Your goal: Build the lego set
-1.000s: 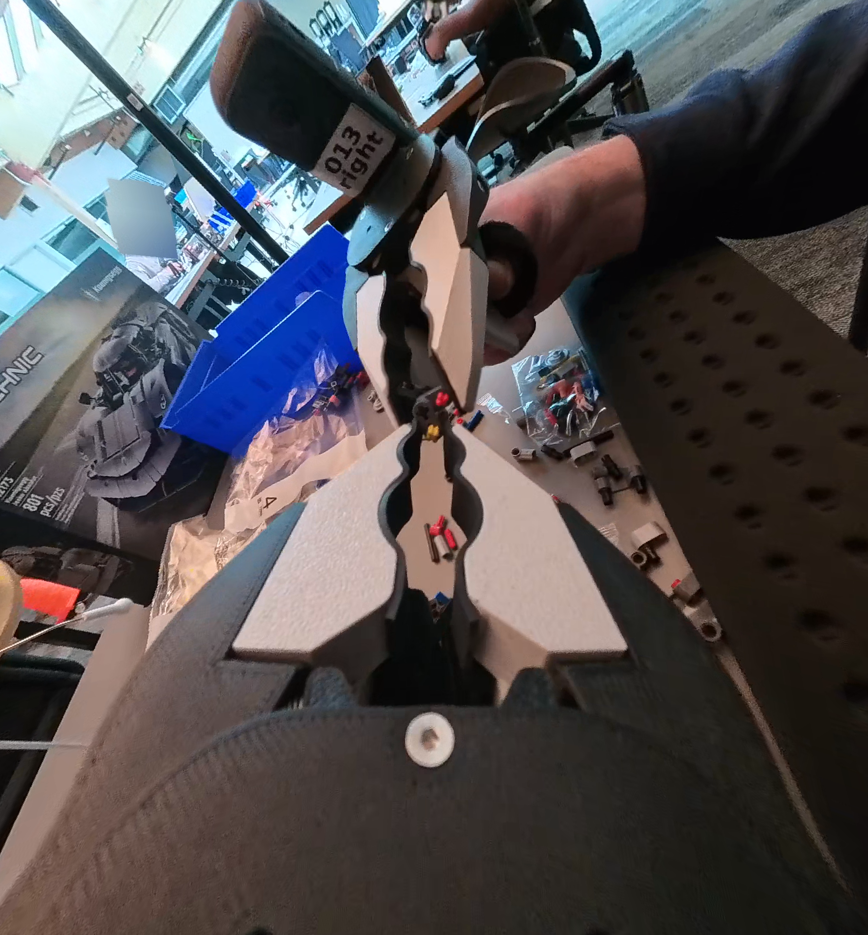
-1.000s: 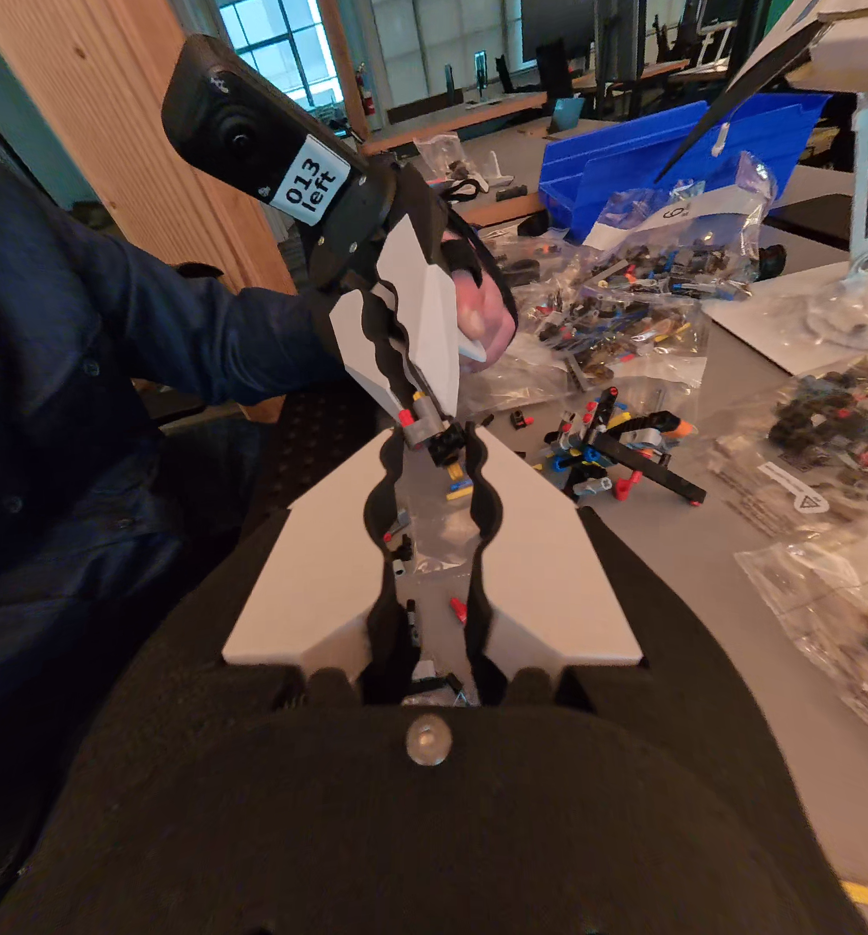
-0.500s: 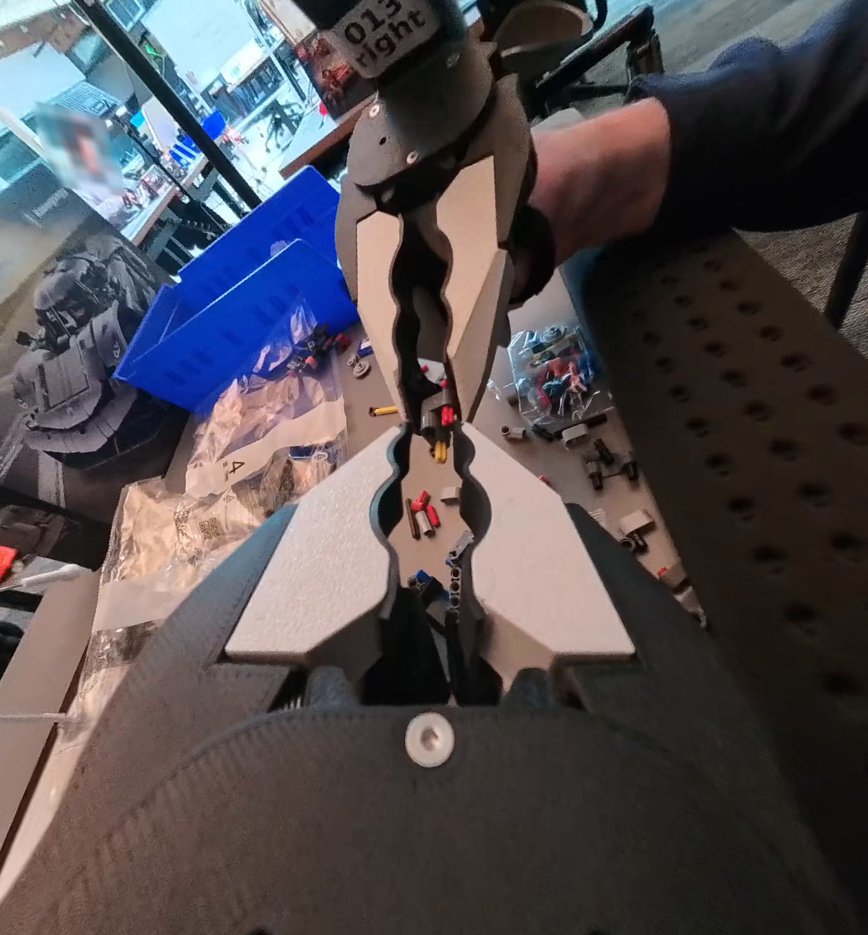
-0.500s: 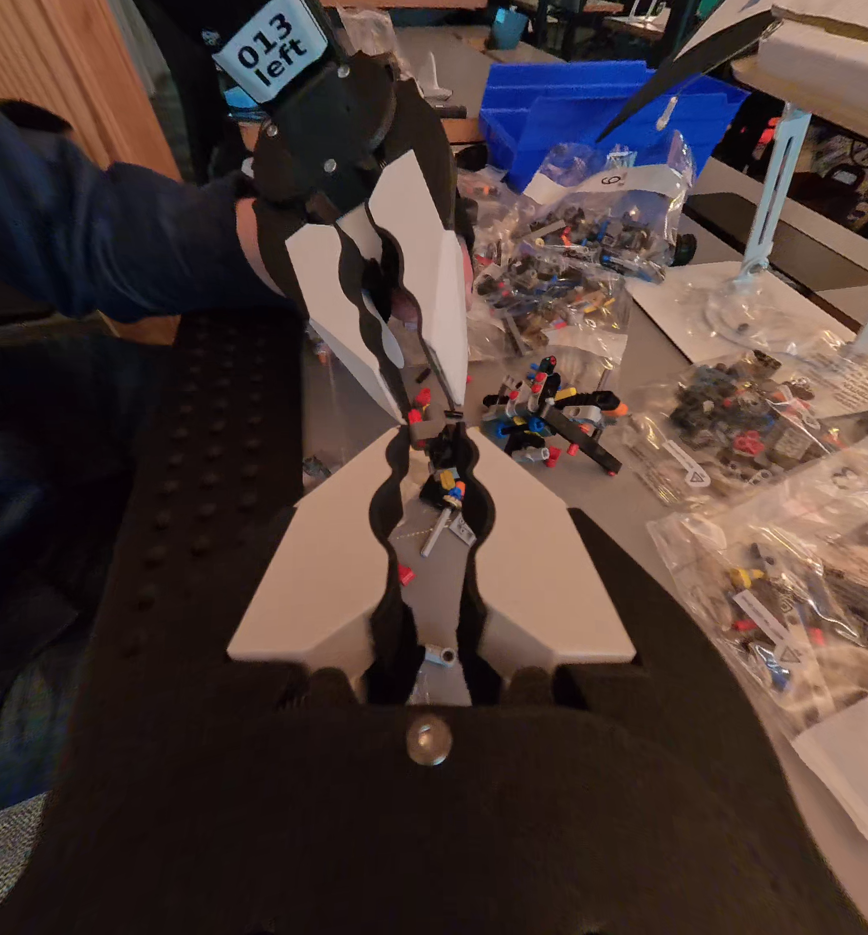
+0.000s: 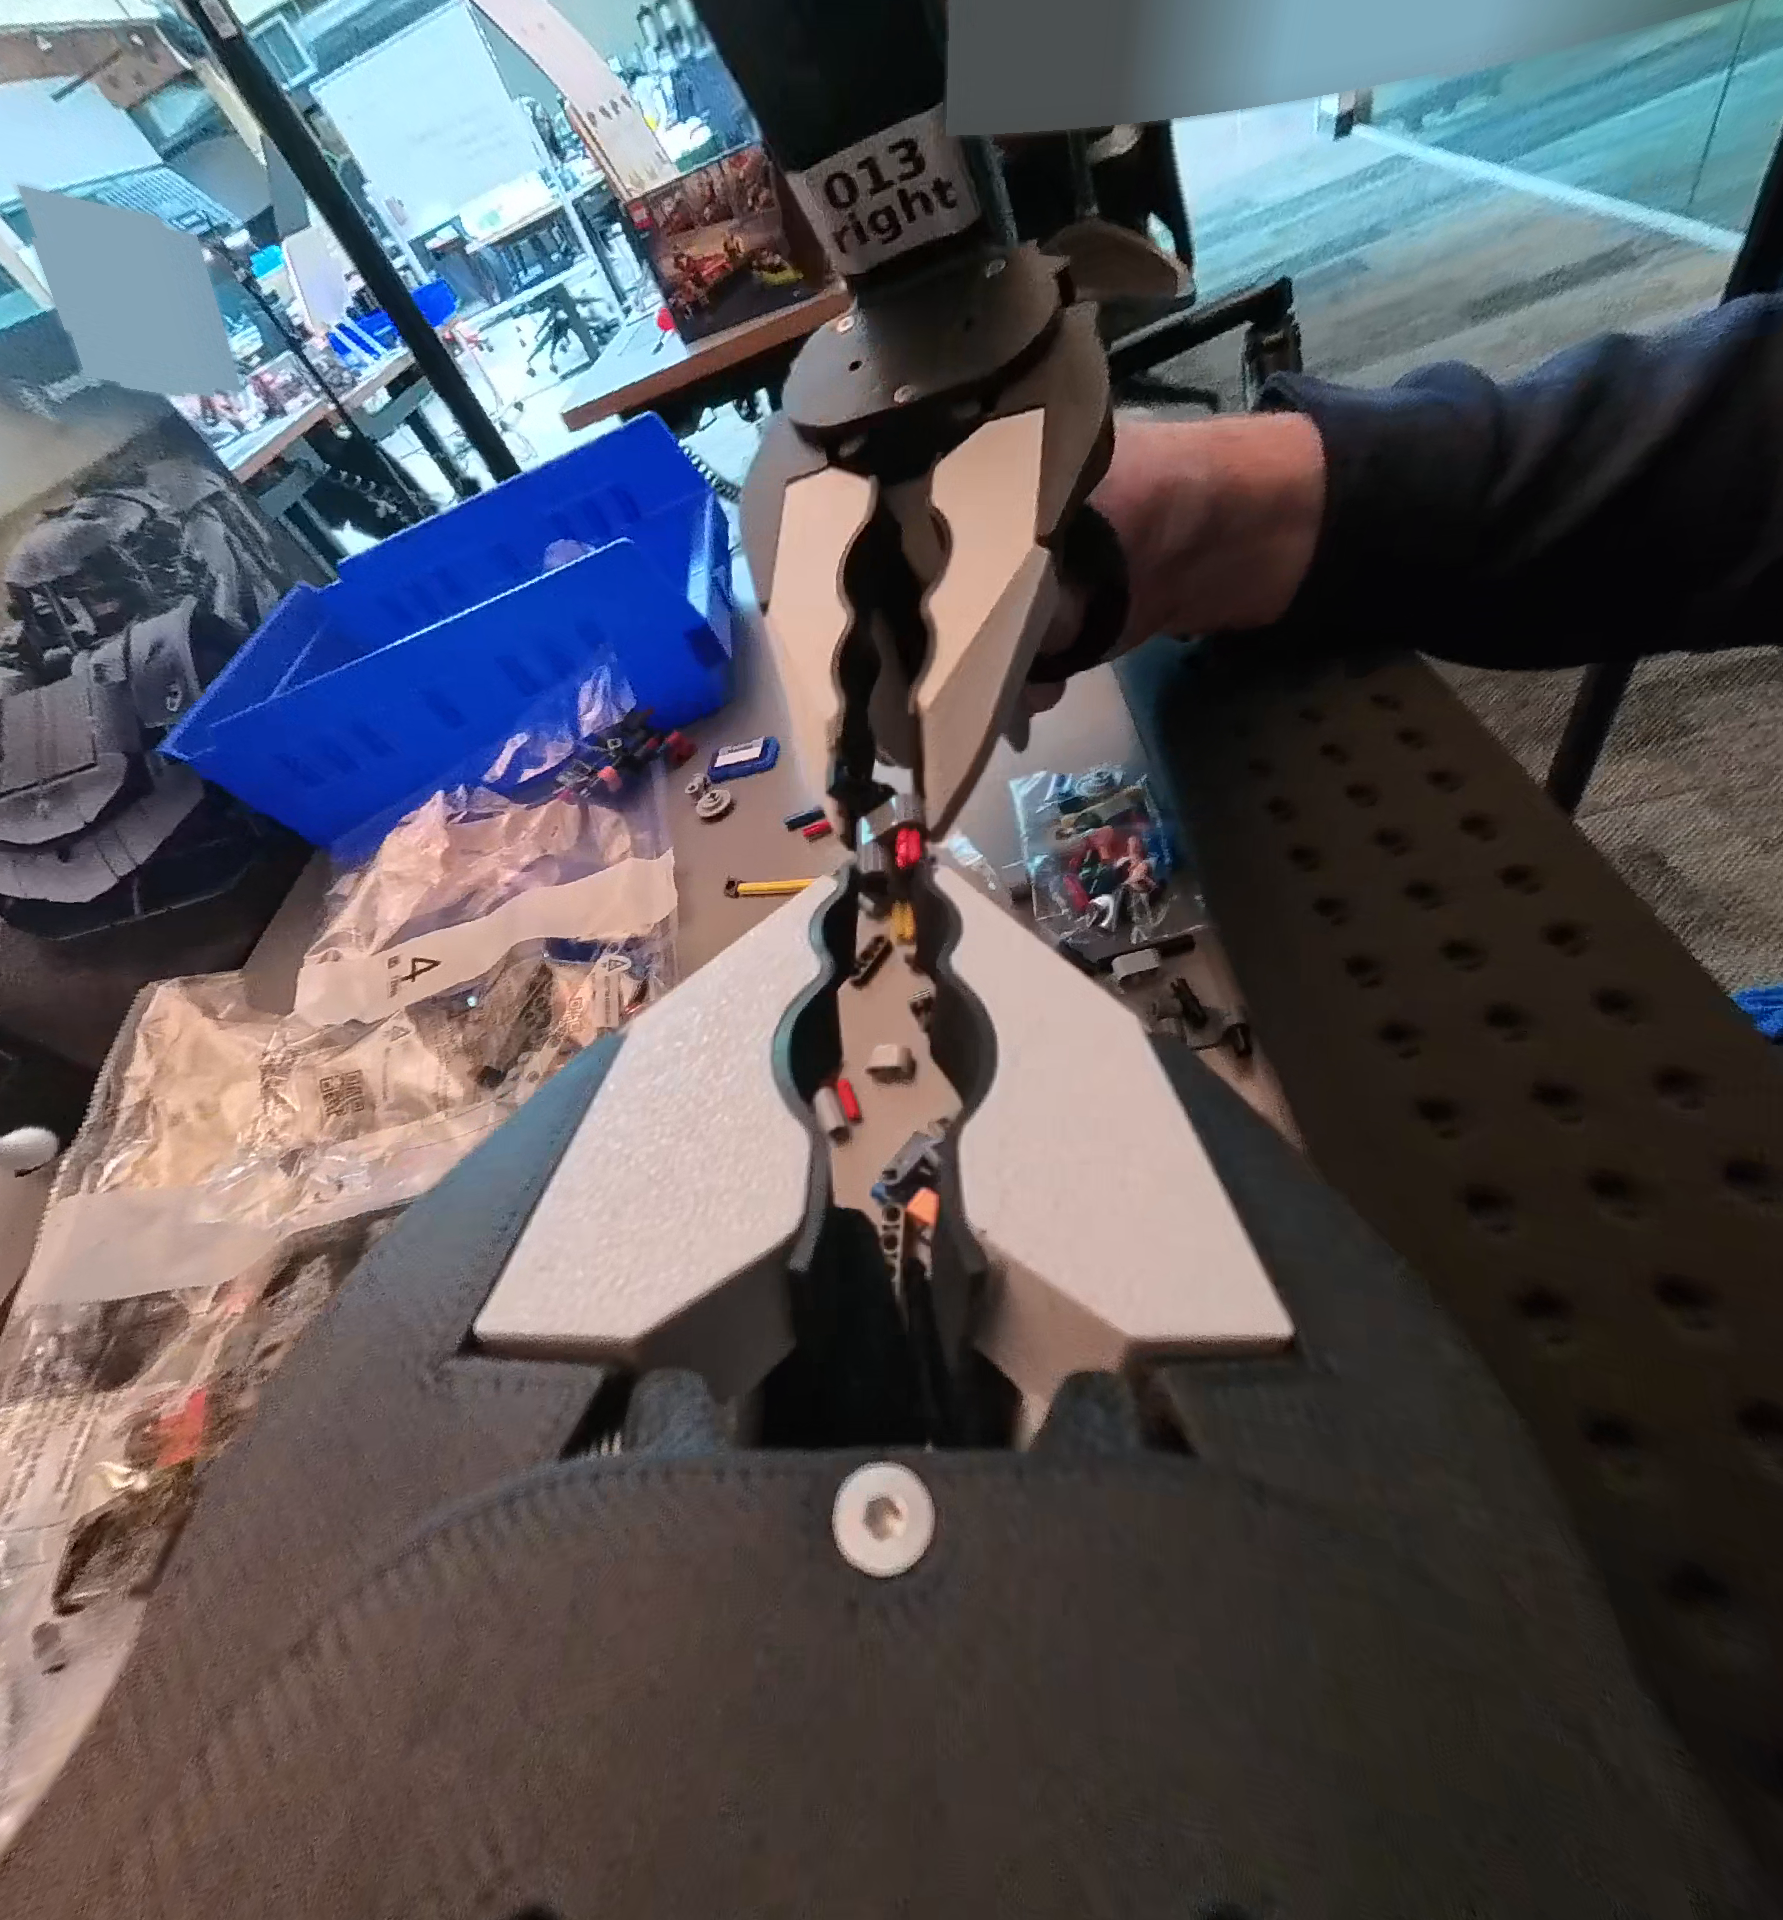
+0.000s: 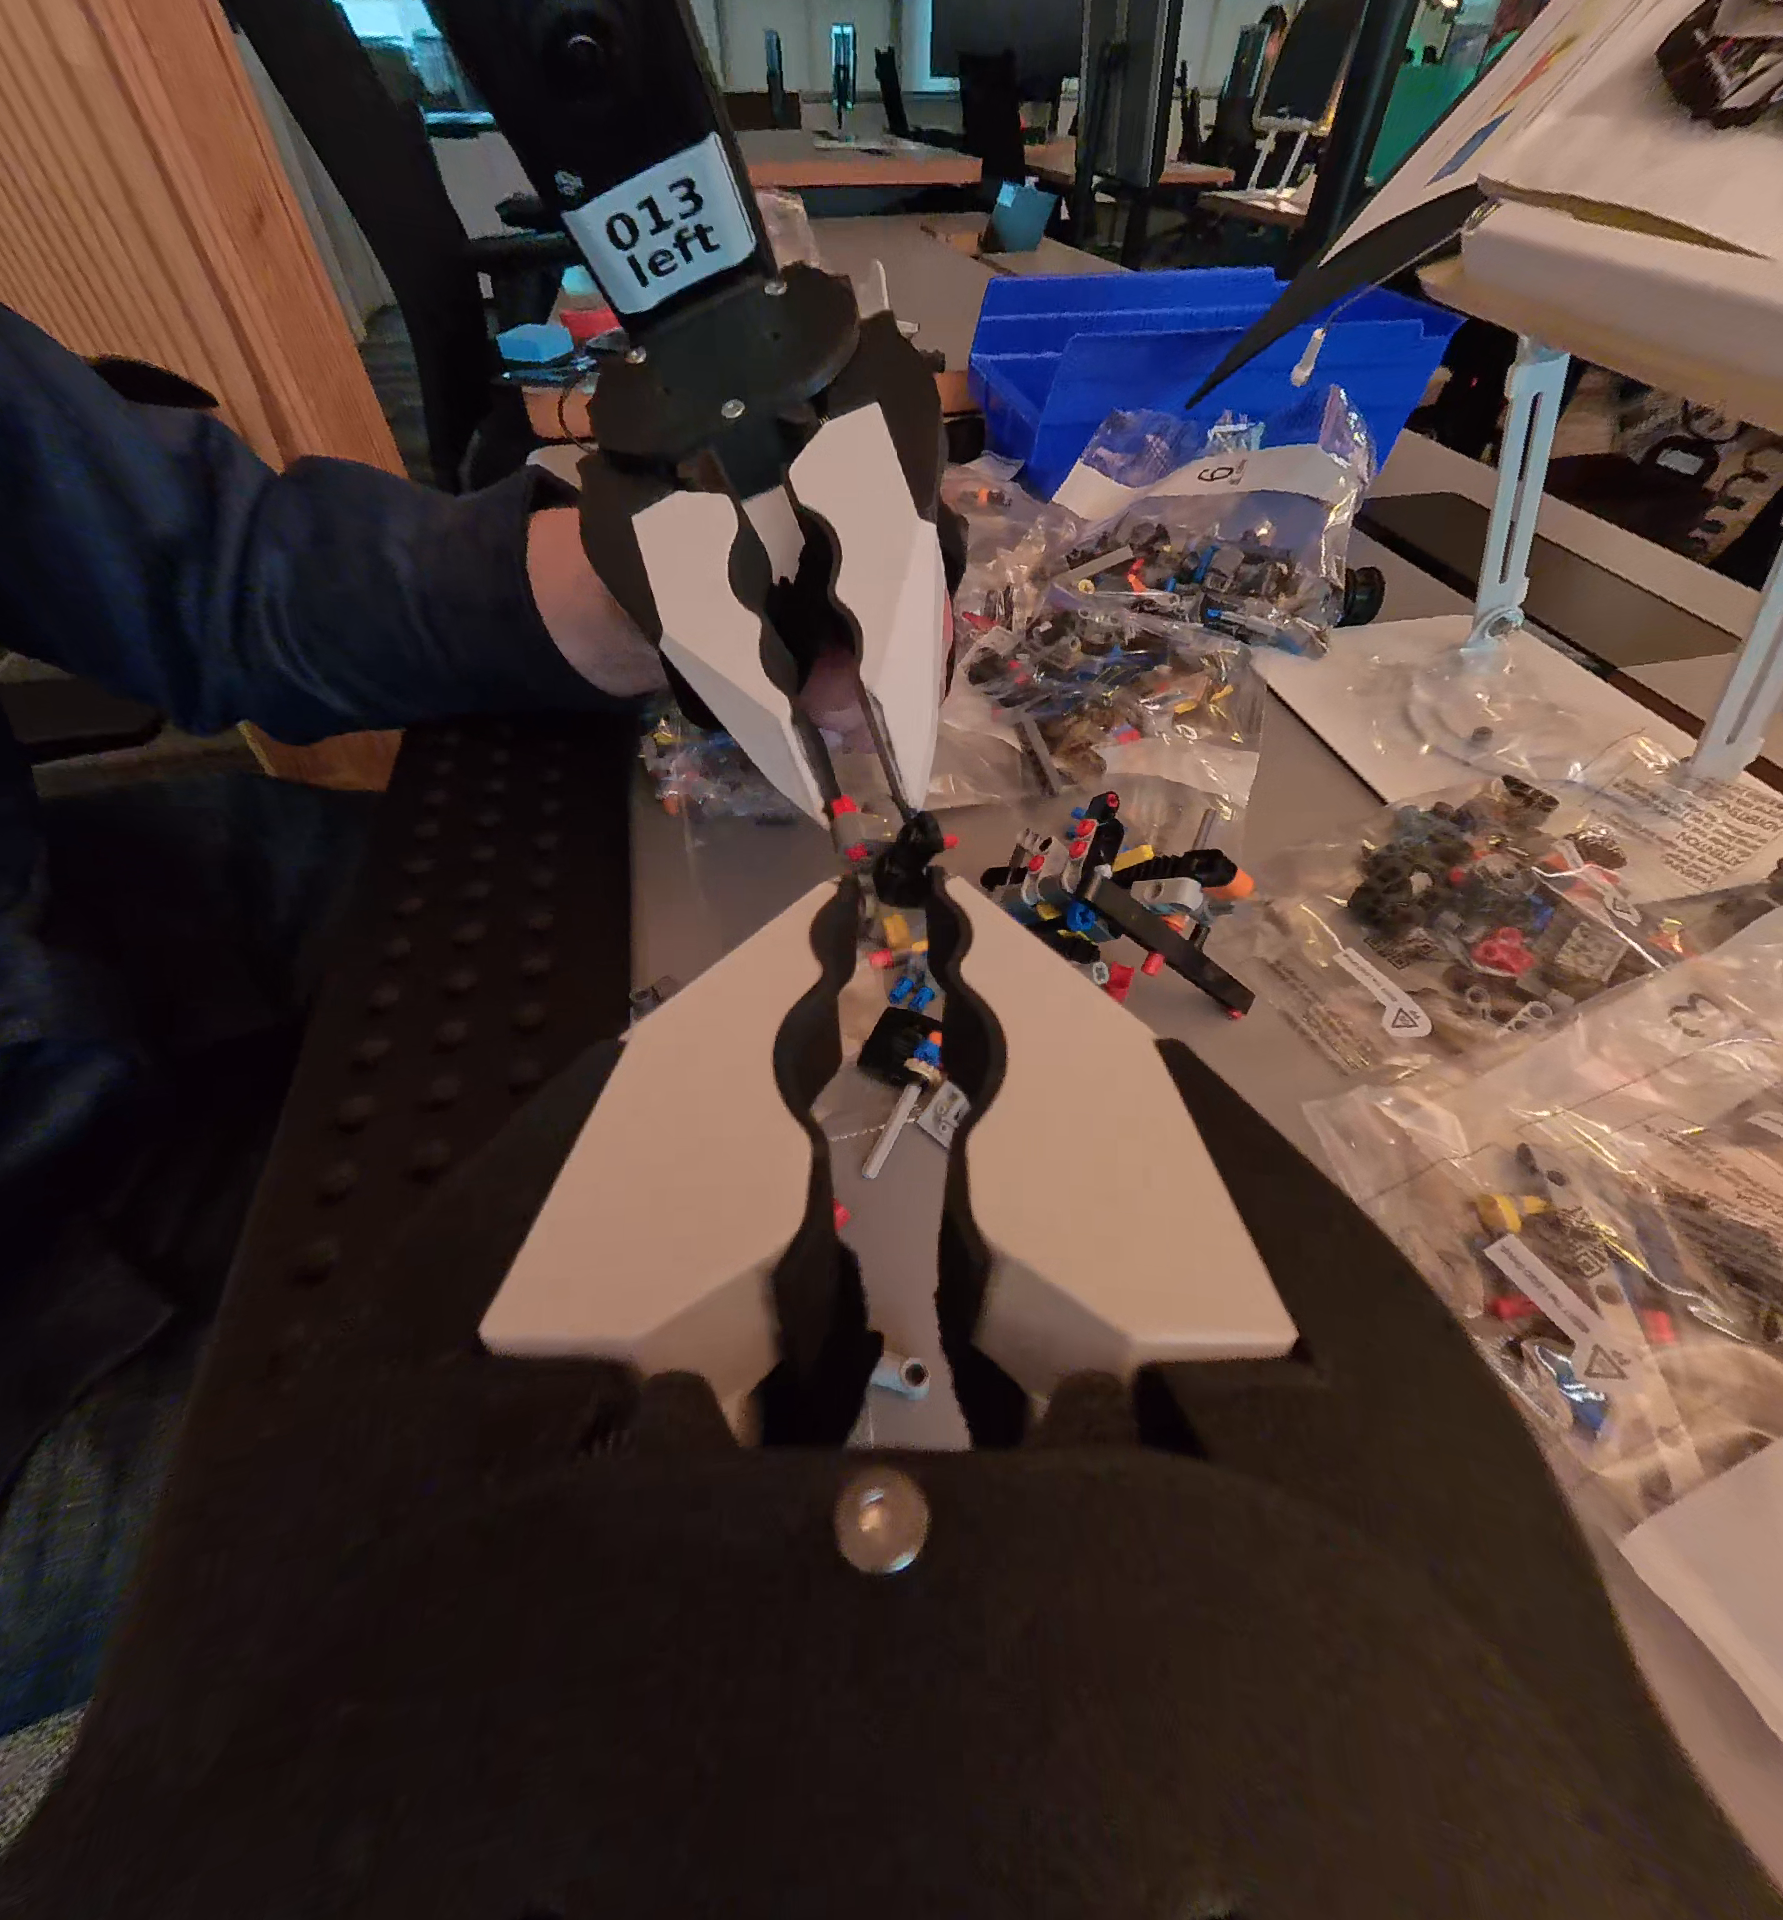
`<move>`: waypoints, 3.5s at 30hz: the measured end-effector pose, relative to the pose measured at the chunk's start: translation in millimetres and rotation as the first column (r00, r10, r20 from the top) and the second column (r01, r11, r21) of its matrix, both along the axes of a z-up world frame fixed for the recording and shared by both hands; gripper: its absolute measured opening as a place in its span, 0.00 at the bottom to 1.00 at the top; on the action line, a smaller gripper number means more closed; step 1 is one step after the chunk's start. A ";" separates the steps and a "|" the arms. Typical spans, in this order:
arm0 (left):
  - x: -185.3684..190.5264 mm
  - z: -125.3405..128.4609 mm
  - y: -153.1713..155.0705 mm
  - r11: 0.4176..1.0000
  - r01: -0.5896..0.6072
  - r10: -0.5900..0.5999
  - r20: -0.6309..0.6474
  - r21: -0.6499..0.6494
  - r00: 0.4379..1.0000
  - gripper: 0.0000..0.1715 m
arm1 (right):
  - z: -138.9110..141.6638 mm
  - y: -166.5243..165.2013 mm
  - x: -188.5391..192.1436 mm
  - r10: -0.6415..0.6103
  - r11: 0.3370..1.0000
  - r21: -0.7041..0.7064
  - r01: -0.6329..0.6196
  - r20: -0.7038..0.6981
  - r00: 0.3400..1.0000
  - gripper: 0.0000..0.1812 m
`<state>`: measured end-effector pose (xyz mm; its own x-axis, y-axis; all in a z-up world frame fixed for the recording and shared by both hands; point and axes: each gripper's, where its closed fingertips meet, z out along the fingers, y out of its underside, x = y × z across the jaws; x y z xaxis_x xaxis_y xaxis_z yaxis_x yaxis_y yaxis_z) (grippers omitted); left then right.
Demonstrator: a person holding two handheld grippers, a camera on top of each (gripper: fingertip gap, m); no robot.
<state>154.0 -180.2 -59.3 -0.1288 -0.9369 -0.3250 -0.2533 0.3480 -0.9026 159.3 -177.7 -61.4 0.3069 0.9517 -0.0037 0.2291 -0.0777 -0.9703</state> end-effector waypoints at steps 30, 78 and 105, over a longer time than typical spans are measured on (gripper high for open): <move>3.0 -1.2 -13.0 0.971 0.099 -0.102 -0.003 -0.216 0.995 0.07 | 4.8 -12.1 -5.6 0.047 0.996 0.070 -0.049 0.020 0.999 0.04; -12.3 2.1 14.1 0.976 -0.095 0.110 -0.067 0.196 0.992 0.06 | 3.8 4.3 32.9 -0.023 0.992 -0.125 0.016 -0.053 0.998 0.03; 9.0 -26.6 -1.5 0.951 -0.026 0.079 -0.159 0.309 0.984 0.06 | -23.6 -5.9 1.2 0.063 0.992 -0.112 -0.053 0.095 0.993 0.05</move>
